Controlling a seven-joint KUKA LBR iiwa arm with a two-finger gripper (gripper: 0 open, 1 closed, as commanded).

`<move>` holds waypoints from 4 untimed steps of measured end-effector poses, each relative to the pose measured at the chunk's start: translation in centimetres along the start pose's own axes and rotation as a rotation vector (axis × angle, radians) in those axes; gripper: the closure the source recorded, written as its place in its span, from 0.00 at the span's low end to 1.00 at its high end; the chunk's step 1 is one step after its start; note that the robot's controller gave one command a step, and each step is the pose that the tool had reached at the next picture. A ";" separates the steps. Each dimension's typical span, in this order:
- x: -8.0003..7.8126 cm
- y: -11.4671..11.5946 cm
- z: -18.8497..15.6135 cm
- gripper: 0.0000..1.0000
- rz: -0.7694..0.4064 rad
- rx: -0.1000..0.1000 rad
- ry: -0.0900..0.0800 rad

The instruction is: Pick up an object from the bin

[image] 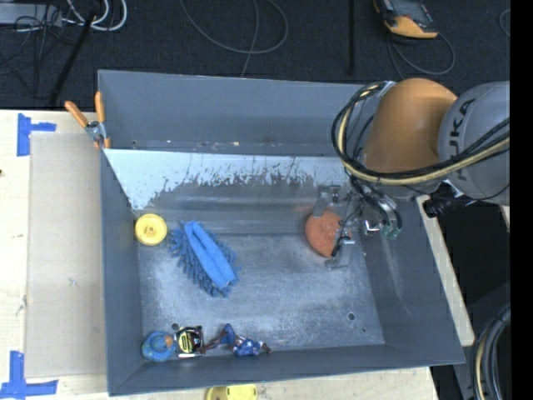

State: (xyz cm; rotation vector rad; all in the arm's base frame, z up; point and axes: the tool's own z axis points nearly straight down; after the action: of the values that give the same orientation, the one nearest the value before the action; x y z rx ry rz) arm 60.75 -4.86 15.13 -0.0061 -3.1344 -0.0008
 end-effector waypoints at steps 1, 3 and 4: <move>-0.1 0.0 -0.5 0.00 -0.001 0.000 -0.007; -0.8 -2.4 3.3 0.00 0.011 0.001 -0.007; -1.4 -2.1 6.1 0.00 -0.028 0.001 -0.009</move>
Offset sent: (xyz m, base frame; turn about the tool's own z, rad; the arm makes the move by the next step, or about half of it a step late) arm 0.0100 -0.0326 -0.0293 -0.0170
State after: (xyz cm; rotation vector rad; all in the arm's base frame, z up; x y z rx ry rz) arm 62.15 -7.01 9.04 0.0373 -3.1436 0.0000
